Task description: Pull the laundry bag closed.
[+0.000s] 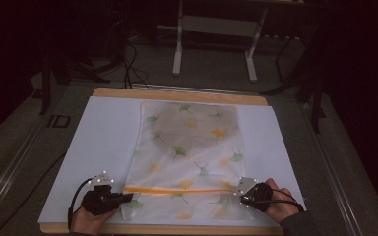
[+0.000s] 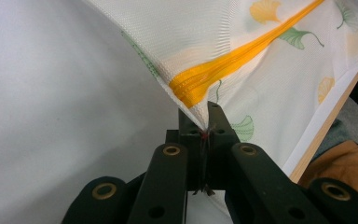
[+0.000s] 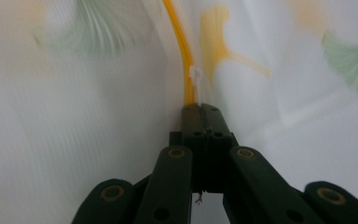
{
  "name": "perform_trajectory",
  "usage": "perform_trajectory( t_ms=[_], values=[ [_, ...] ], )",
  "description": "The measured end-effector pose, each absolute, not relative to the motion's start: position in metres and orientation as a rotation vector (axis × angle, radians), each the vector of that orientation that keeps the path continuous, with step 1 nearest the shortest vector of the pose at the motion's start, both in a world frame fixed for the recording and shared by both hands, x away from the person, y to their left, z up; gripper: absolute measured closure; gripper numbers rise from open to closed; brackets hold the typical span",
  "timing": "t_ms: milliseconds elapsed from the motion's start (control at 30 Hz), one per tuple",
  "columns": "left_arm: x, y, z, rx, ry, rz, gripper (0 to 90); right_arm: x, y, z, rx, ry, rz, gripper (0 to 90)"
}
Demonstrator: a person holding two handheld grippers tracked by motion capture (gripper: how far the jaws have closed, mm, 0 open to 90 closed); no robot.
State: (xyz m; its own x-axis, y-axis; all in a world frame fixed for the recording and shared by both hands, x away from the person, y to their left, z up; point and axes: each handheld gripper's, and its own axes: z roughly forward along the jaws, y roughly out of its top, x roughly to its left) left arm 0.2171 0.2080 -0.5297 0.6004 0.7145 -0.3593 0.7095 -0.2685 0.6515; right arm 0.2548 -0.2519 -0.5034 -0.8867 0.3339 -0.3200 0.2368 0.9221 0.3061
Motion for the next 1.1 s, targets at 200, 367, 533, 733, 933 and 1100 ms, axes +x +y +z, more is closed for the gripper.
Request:
perform_trajectory(
  t_ms=[200, 367, 533, 733, 933, 1100],
  values=[
    [0.217, 0.209, -0.530, 2.006, 1.129, 0.005, 88.0, 0.253, -0.269, -0.503, 0.469, 2.694, 0.366, 90.0],
    [0.217, 0.211, -0.531, 2.013, 1.165, 0.022, 88.1, 0.252, -0.284, -0.505, 0.520, 2.661, 0.300, 90.0],
    [0.213, 0.217, -0.531, 2.006, 1.138, -0.017, 83.3, 0.248, -0.304, -0.501, 0.609, 2.658, 0.396, 90.0],
    [0.210, 0.218, -0.530, 1.988, 1.131, 0.000, 62.9, 0.253, -0.302, -0.499, 0.673, 2.623, 0.567, 87.1],
    [0.204, 0.230, -0.524, 1.941, 1.142, 0.064, 57.0, 0.256, -0.305, -0.504, 0.742, 2.605, 0.682, 74.8],
    [0.201, 0.242, -0.519, 1.874, 1.177, 0.150, 56.5, 0.260, -0.310, -0.505, 0.826, 2.559, 0.798, 65.6]
  ],
)
